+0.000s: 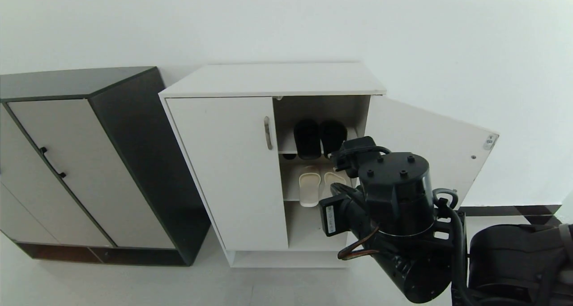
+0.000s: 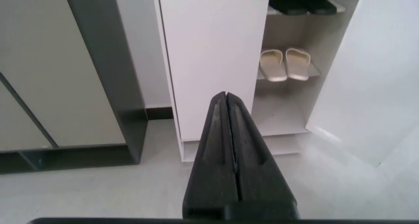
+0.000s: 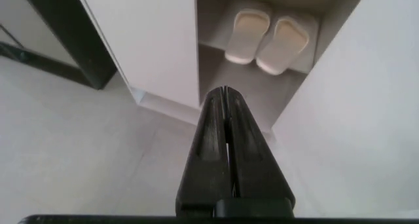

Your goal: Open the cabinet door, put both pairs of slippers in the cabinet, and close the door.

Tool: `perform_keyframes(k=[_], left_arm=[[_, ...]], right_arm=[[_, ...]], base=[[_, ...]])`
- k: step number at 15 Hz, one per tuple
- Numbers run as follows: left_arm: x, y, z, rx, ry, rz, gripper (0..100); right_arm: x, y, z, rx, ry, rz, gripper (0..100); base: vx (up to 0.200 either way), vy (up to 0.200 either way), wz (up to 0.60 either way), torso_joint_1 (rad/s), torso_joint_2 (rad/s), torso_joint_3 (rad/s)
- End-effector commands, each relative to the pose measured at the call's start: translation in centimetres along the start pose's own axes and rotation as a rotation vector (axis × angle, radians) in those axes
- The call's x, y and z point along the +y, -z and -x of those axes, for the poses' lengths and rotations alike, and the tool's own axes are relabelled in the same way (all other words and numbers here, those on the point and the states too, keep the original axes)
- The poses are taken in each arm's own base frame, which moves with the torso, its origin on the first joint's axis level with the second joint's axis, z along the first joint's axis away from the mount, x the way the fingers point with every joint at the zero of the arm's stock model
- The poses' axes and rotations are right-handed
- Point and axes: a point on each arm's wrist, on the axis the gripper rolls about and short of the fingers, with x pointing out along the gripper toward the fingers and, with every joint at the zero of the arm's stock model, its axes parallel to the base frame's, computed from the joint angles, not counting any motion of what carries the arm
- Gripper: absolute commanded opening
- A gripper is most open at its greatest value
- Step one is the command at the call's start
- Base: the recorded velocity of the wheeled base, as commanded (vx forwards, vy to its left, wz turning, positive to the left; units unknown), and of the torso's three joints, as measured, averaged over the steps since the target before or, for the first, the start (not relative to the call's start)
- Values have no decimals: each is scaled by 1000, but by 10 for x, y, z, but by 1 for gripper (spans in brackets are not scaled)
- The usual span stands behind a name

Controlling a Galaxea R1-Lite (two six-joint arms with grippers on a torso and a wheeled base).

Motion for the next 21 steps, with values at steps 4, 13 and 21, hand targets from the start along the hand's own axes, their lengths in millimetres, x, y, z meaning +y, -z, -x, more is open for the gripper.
perform_keyframes(k=[4, 13, 21], left_arm=[[0, 0, 0, -1, 0, 0, 0], [0, 0, 0, 1, 0, 0, 0], [0, 0, 0, -1, 0, 0, 0]], right_arm=[[0, 0, 0, 1, -1, 0, 0], [0, -1, 0, -4, -3, -8, 0], [0, -1, 0, -4, -3, -6, 0]], base=[[0, 0, 0, 173, -488, -316], [0, 0, 0, 212, -526, -312], [0, 0, 0, 98, -221, -125]])
